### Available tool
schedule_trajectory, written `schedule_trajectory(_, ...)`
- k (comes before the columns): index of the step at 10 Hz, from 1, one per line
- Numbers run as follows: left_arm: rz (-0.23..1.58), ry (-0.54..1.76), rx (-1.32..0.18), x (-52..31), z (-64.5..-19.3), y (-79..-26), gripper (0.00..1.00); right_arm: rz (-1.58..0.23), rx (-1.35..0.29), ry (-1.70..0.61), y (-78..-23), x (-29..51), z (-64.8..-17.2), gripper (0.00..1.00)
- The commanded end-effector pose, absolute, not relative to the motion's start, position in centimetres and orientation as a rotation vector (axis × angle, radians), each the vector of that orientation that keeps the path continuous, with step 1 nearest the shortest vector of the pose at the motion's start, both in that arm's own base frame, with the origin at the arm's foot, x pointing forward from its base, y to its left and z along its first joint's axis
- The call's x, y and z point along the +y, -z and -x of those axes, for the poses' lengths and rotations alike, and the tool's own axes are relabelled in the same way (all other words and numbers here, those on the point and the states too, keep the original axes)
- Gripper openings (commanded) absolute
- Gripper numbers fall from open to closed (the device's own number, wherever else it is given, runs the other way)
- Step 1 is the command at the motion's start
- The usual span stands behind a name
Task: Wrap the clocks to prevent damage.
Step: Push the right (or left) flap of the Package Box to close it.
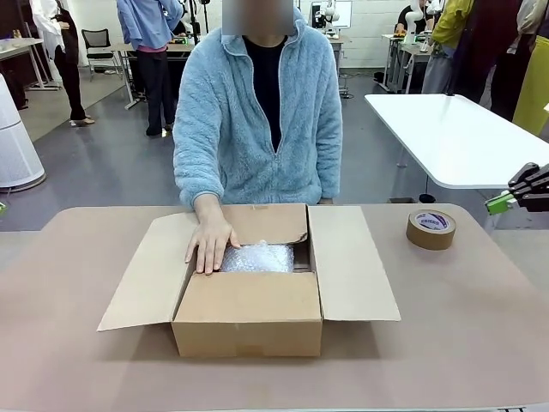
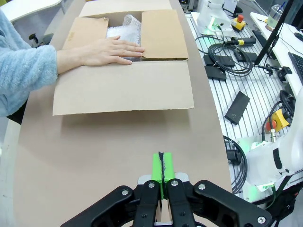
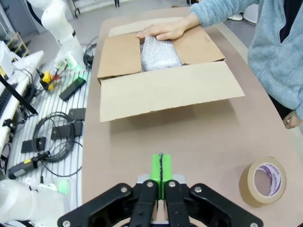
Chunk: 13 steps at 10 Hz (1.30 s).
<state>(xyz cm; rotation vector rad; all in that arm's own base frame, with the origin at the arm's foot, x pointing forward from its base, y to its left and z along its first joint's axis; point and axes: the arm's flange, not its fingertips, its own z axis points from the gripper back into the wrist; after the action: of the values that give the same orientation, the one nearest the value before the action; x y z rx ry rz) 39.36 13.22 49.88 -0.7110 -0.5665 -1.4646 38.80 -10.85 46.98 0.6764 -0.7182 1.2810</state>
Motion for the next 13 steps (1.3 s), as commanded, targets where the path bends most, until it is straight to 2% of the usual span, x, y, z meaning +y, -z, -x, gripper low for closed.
schedule_trajectory(1,0.702,1.452,-0.580,13.1,-39.3,-50.1,0.00,-0.505,-0.742,-1.420,-45.0,-7.6,-38.9,0.01)
schedule_trajectory(5,0.702,1.452,-0.580,13.1,-39.3,-50.1,0.00,-0.451,-0.678,-1.502,-38.3,-2.9,-40.7,0.01)
schedule_trajectory(7,0.702,1.452,-0.580,13.1,-39.3,-50.1,0.00,-0.488,-0.620,-1.487,-34.6,-1.6,-41.1,0.01)
schedule_trajectory(10,0.702,1.452,-0.580,13.1,-39.3,-50.1,0.00,-0.606,-0.620,-1.414,-33.8,-1.1,-41.3,0.01)
schedule_trajectory(11,0.702,1.452,-0.580,13.1,-39.3,-50.1,0.00,-0.521,-0.574,-1.462,-33.4,-1.2,-40.8,0.01)
schedule_trajectory(13,0.702,1.452,-0.580,13.1,-39.3,-50.1,0.00,-0.521,-0.574,-1.462,-33.4,-1.2,-40.8,0.01)
